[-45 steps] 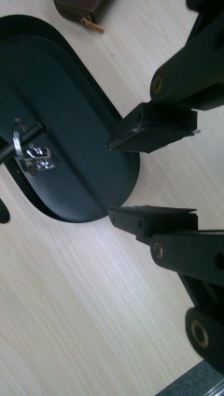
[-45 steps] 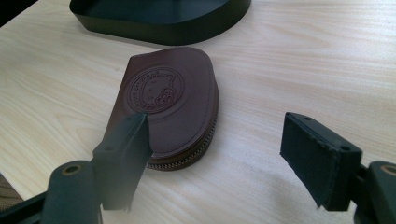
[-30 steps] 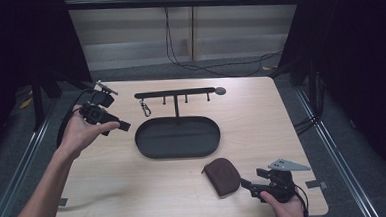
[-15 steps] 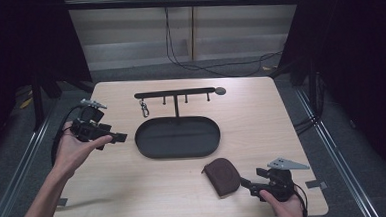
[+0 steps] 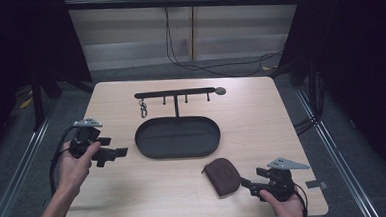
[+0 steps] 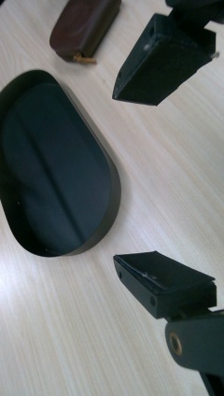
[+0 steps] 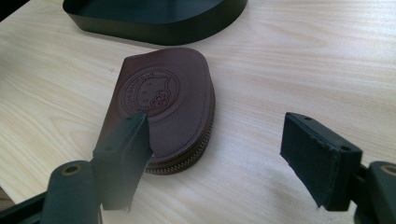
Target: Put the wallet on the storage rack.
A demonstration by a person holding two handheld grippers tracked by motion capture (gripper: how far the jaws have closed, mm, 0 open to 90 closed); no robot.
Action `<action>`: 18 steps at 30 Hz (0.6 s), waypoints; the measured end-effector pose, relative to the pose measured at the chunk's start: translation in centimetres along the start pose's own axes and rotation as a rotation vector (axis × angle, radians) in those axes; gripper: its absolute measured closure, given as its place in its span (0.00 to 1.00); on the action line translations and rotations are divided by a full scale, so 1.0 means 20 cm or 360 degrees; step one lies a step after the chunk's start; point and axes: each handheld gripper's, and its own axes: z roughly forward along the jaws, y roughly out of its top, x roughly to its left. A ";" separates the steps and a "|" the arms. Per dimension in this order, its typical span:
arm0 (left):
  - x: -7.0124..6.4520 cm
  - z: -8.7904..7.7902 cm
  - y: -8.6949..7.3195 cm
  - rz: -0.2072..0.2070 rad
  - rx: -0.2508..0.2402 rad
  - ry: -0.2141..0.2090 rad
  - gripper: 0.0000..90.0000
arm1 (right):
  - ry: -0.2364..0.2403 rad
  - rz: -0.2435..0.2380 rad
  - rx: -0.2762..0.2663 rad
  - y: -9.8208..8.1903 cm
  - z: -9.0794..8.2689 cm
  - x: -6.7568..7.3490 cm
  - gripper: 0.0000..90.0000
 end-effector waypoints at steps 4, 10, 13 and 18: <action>-0.05 0.02 -0.08 0.0049 -0.0049 0.0039 0.19 | 0.0009 0.0014 -0.0010 0.00 0.00 0.00 0.26; -0.07 0.00 -0.22 0.0058 -0.0066 0.0086 0.19 | 0.0034 0.0009 -0.0002 0.00 -0.01 0.01 0.27; -0.07 -0.02 -0.29 0.0032 -0.0079 0.0108 0.20 | 0.0039 0.0024 0.0006 0.01 -0.02 0.01 0.27; -0.07 -0.06 -0.43 -0.0025 -0.0165 0.0093 0.21 | 0.0039 -0.0031 0.0074 0.07 -0.03 0.03 0.27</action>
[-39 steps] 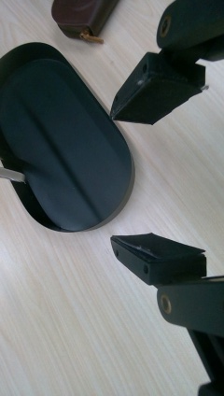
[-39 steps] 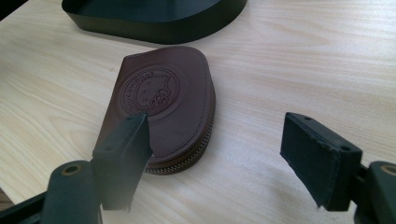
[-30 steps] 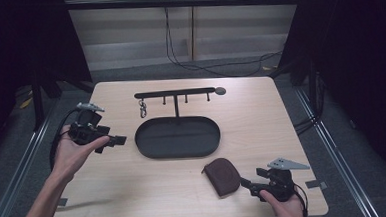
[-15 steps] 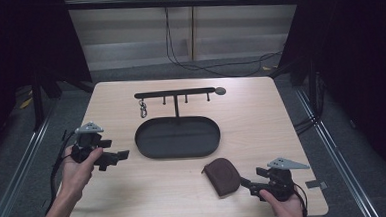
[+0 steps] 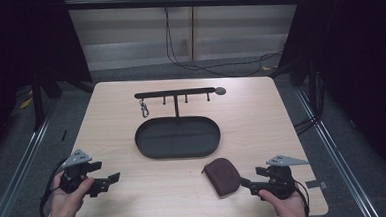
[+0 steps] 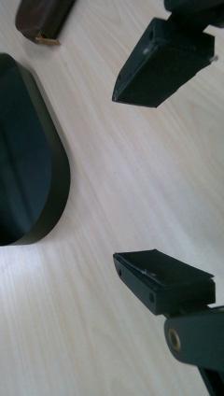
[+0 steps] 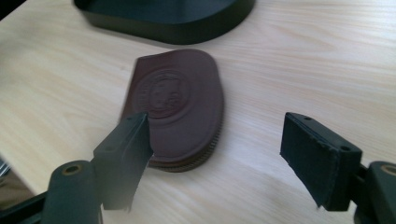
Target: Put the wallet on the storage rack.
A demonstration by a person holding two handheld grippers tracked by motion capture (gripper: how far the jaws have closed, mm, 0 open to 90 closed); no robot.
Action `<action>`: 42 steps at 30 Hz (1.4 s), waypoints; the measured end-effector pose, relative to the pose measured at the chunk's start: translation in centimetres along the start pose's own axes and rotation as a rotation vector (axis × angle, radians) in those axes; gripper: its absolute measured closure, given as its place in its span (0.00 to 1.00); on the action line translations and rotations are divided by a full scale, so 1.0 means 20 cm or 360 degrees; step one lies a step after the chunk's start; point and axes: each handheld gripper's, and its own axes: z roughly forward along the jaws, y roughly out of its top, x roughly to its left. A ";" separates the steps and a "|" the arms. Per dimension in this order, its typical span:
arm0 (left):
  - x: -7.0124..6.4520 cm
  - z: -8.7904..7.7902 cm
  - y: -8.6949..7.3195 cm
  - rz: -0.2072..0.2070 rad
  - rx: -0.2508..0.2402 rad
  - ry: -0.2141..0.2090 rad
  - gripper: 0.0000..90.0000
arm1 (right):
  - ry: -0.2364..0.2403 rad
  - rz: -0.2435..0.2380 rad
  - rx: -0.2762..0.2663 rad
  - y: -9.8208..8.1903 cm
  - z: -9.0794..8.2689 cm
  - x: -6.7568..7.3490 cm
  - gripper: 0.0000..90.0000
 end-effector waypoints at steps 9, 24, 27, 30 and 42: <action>-0.06 -0.01 -0.17 -0.0022 -0.0011 -0.0117 0.21 | 0.0070 -0.0087 0.0156 0.07 0.05 0.04 0.22; -0.07 0.05 -0.18 0.0050 0.0033 -0.0177 0.21 | 0.0081 -0.0147 0.0426 0.21 0.19 0.05 0.20; -0.07 0.05 -0.18 0.0048 0.0040 -0.0178 0.21 | 0.0083 -0.0159 0.0485 0.24 0.21 0.06 0.20; -0.07 0.05 -0.18 0.0052 0.0032 -0.0185 0.21 | 0.0073 -0.0193 0.0548 0.28 0.23 0.08 0.18; -0.08 0.05 -0.18 0.0063 0.0040 -0.0186 0.22 | 0.0051 -0.0244 0.0791 0.39 0.34 0.12 0.19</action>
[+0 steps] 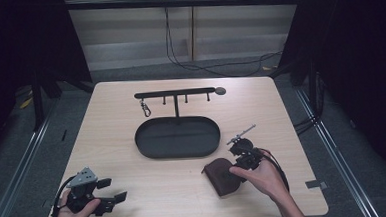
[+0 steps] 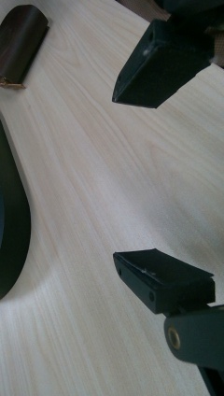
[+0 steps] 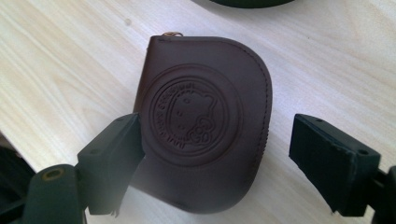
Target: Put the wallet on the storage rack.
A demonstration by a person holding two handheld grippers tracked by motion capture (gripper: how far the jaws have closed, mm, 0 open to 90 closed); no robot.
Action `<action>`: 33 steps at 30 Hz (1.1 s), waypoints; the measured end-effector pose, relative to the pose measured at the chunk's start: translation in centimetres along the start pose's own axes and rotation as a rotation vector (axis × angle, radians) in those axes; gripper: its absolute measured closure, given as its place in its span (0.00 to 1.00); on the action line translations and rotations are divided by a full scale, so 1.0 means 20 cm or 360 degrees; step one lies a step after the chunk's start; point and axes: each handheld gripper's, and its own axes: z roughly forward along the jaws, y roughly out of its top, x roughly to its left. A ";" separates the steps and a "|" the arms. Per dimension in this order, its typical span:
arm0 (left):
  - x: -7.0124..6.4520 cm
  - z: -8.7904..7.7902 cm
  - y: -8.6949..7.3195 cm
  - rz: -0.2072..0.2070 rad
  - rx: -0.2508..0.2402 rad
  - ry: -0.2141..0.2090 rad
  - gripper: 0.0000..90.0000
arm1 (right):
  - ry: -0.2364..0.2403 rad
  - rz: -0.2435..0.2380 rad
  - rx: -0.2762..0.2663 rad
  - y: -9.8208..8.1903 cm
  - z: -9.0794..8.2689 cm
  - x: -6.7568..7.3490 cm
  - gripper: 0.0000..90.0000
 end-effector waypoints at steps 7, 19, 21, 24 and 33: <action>0.01 -0.01 0.00 -0.0007 -0.0003 -0.0002 0.22 | 0.0008 -0.0008 0.0111 0.06 0.05 0.00 0.18; 0.02 -0.01 0.00 -0.0014 0.0002 0.0005 0.22 | 0.0040 0.0021 0.0309 0.10 0.14 -0.01 0.21; 0.02 -0.01 0.00 -0.0013 0.0002 0.0004 0.22 | 0.0039 0.0015 0.0360 0.12 0.15 -0.01 0.21; 0.02 -0.01 0.00 -0.0007 0.0005 0.0001 0.22 | 0.0028 -0.0006 0.0439 0.16 0.16 0.00 0.21; 0.01 -0.03 0.00 -0.0010 -0.0045 0.0034 0.24 | 0.0132 0.0061 0.0462 0.16 0.17 -0.04 0.31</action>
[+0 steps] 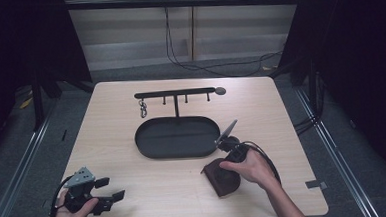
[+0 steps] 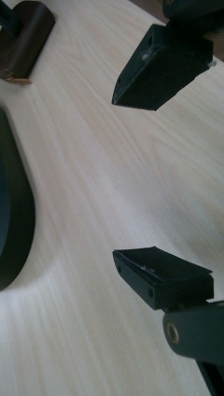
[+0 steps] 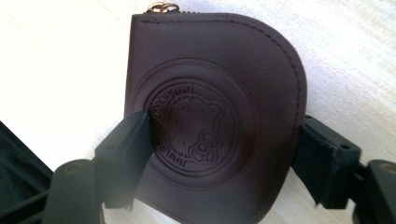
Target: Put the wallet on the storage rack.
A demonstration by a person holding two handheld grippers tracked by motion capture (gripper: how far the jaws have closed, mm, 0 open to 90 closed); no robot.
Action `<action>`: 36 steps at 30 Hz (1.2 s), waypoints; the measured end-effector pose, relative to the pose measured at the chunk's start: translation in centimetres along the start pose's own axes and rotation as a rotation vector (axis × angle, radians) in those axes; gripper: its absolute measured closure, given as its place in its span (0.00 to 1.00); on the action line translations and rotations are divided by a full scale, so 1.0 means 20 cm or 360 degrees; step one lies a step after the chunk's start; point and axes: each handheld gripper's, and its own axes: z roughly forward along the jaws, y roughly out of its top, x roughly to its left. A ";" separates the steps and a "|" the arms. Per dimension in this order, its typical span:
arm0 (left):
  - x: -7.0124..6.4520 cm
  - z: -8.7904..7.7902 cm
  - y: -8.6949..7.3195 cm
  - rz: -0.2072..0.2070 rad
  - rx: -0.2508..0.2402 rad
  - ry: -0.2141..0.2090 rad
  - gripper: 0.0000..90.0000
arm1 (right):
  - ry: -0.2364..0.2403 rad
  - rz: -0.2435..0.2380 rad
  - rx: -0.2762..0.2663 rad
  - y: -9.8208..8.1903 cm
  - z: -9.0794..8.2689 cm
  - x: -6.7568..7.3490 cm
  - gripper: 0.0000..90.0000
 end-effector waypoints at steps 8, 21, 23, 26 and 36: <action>0.00 0.00 0.00 -0.0001 0.0006 -0.0013 0.24 | 0.0004 0.0059 -0.0076 -0.02 -0.06 -0.03 0.59; 0.02 -0.01 0.00 -0.0037 0.0009 0.0008 0.24 | -0.0034 0.0033 -0.0159 -0.02 -0.14 0.00 0.78; 0.01 0.00 0.00 -0.0032 0.0010 0.0004 0.25 | -0.0022 0.0021 -0.0190 -0.02 -0.15 0.00 0.81; 0.01 -0.01 0.00 -0.0024 0.0005 0.0012 0.25 | -0.0044 0.0001 -0.0187 -0.02 -0.16 0.02 0.82; 0.01 -0.01 0.00 -0.0006 -0.0027 0.0009 0.25 | -0.0031 0.0001 -0.0249 -0.02 -0.23 0.03 0.90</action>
